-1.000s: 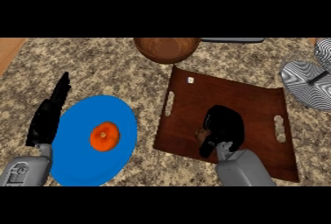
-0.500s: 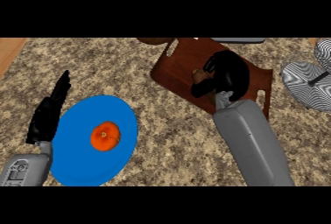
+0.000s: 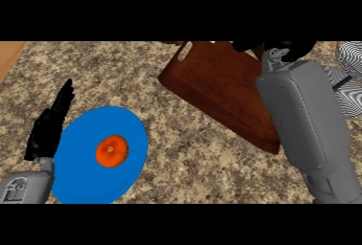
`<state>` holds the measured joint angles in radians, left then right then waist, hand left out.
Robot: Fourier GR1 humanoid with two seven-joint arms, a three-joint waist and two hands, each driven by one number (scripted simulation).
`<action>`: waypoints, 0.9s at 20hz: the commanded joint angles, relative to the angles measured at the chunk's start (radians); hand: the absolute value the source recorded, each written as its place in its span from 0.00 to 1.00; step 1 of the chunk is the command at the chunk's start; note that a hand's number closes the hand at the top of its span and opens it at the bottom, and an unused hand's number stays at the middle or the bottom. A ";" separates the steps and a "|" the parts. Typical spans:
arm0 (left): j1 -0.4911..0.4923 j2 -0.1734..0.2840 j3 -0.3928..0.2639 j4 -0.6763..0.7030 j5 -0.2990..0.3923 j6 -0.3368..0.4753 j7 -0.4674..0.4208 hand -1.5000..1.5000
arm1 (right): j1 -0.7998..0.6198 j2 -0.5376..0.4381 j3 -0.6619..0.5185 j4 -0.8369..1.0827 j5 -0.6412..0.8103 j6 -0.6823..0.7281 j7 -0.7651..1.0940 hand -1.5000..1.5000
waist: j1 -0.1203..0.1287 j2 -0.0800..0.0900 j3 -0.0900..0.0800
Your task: Pick the sweet potato from the tray and place it in the tiered basket
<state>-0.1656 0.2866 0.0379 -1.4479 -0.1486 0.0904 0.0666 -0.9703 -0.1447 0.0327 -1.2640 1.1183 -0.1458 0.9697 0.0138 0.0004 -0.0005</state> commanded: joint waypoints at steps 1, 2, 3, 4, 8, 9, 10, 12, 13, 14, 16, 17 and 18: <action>0.023 -0.001 -0.002 -0.033 0.008 -0.015 0.035 0.50 | -0.068 -0.126 -0.037 0.043 0.032 0.102 -0.008 1.00 | -0.006 -0.002 0.000; 0.073 0.006 0.021 -0.057 0.018 -0.014 -0.011 0.50 | -0.037 -0.086 -0.005 0.010 0.052 0.107 0.020 1.00 | -0.006 -0.003 0.000; 0.022 -0.017 0.002 -0.026 -0.015 0.016 0.026 0.50 | -0.066 -0.138 -0.045 0.012 0.010 0.164 -0.013 1.00 | -0.013 -0.002 0.000; -0.061 0.002 0.036 0.073 0.005 -0.007 0.009 0.50 | -0.125 -0.122 -0.045 0.058 0.014 0.179 0.002 1.00 | -0.014 0.001 0.000; 0.025 -0.001 0.020 -0.009 -0.011 -0.011 -0.005 0.50 | -0.155 -0.188 -0.163 0.111 -0.101 0.152 -0.120 1.00 | -0.004 0.000 0.000; -0.010 0.005 0.045 0.062 -0.002 -0.015 -0.044 0.50 | -0.090 -0.198 -0.178 0.077 -0.123 0.123 -0.156 1.00 | -0.012 0.001 0.000; -0.005 -0.013 0.026 0.010 -0.017 0.003 -0.014 0.50 | -0.178 -0.197 -0.185 0.145 -0.117 0.133 -0.144 1.00 | -0.003 0.001 0.000; -0.017 -0.022 0.018 0.030 -0.015 -0.013 -0.016 0.50 | -0.144 -0.213 -0.133 0.169 -0.068 0.160 -0.164 1.00 | -0.007 0.001 0.000; 0.032 -0.004 0.022 -0.041 -0.002 -0.032 0.000 0.50 | -0.139 -0.274 -0.186 0.219 -0.111 0.143 -0.254 1.00 | 0.000 0.002 0.001; 0.014 -0.034 -0.002 -0.044 -0.038 0.008 0.039 0.50 | -0.150 -0.267 -0.167 0.240 -0.090 0.152 -0.245 1.00 | -0.001 0.002 0.001; -0.015 -0.023 0.025 0.021 -0.009 -0.015 -0.023 0.50 | -0.178 -0.348 -0.175 0.359 -0.051 0.125 -0.316 1.00 | 0.006 0.009 0.000; 0.015 -0.013 0.015 -0.016 -0.016 -0.027 0.000 0.50 | -0.134 -0.335 -0.149 0.356 -0.016 0.103 -0.302 1.00 | 0.005 0.006 0.000; 0.015 -0.008 0.038 0.027 -0.010 -0.021 -0.055 0.50 | -0.151 -0.356 -0.138 0.384 0.002 0.121 -0.308 1.00 | 0.005 0.007 0.000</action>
<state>-0.1550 0.2731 0.0606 -1.4482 -0.1617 0.0745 0.0491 -1.1135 -0.4416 -0.1207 -0.9814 1.0706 -0.0174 0.7130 0.0150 0.0048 -0.0003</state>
